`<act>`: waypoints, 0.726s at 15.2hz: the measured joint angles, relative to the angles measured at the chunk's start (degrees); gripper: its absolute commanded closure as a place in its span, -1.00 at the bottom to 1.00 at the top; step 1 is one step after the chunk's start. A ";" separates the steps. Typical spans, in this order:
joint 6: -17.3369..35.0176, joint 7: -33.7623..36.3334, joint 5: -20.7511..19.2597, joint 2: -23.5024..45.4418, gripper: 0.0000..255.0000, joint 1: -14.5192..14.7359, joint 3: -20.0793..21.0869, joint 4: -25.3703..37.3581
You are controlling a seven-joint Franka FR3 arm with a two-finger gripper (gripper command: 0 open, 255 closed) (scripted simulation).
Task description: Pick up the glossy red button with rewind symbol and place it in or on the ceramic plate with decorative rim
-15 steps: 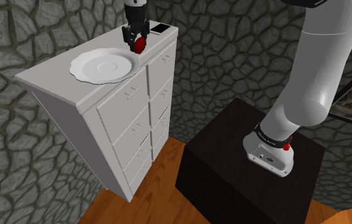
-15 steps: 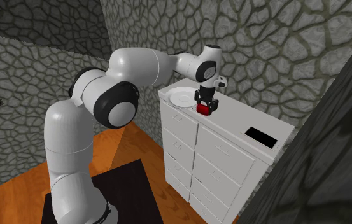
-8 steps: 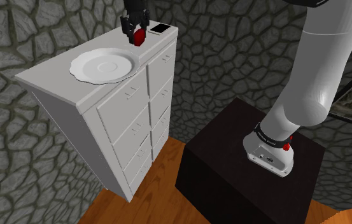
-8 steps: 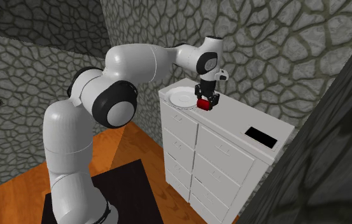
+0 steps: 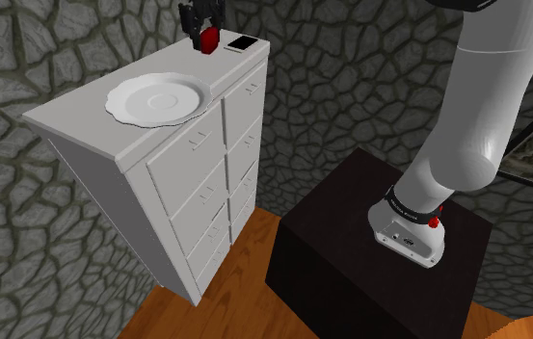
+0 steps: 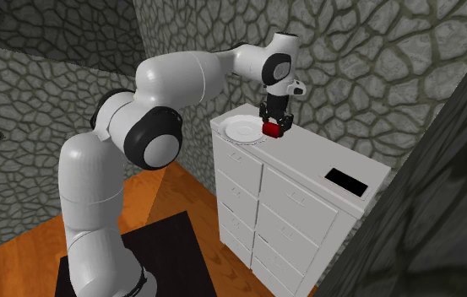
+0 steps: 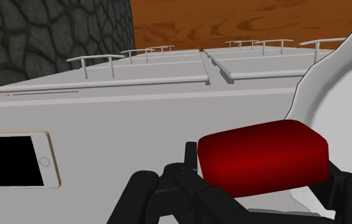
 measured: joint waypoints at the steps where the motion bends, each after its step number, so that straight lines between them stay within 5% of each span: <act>1: -0.70 -0.01 0.00 0.05 1.00 0.01 0.00 0.75; 11: -4.55 10.66 -2.16 7.37 1.00 8.56 2.95 11.68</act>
